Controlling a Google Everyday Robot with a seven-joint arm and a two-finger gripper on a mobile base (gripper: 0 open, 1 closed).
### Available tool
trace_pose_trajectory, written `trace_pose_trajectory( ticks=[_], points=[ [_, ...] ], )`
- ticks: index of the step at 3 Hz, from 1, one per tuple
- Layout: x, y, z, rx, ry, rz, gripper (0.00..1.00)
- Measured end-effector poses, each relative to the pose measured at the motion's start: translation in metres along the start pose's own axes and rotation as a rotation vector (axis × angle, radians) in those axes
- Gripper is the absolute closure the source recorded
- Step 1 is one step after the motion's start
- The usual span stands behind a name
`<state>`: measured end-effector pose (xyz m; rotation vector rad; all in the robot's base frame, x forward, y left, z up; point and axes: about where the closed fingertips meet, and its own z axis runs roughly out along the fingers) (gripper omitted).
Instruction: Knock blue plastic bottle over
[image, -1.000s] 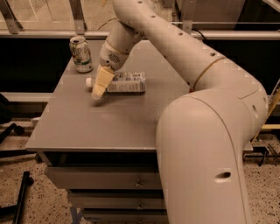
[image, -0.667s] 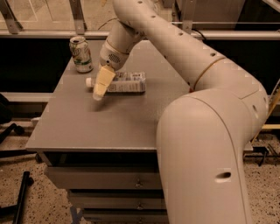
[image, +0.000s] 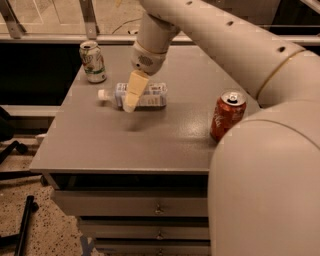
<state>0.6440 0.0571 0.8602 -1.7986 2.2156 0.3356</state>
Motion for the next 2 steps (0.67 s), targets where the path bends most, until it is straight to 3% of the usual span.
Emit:
trace_pose_trajectory(
  ticks=[1, 2],
  points=[
    [0.0302, 0.0009, -0.0189, 0.057, 0.071, 0.090, 0.00],
    [0.0315, 0.0008, -0.0200, 0.062, 0.075, 0.099, 0.00]
  ],
)
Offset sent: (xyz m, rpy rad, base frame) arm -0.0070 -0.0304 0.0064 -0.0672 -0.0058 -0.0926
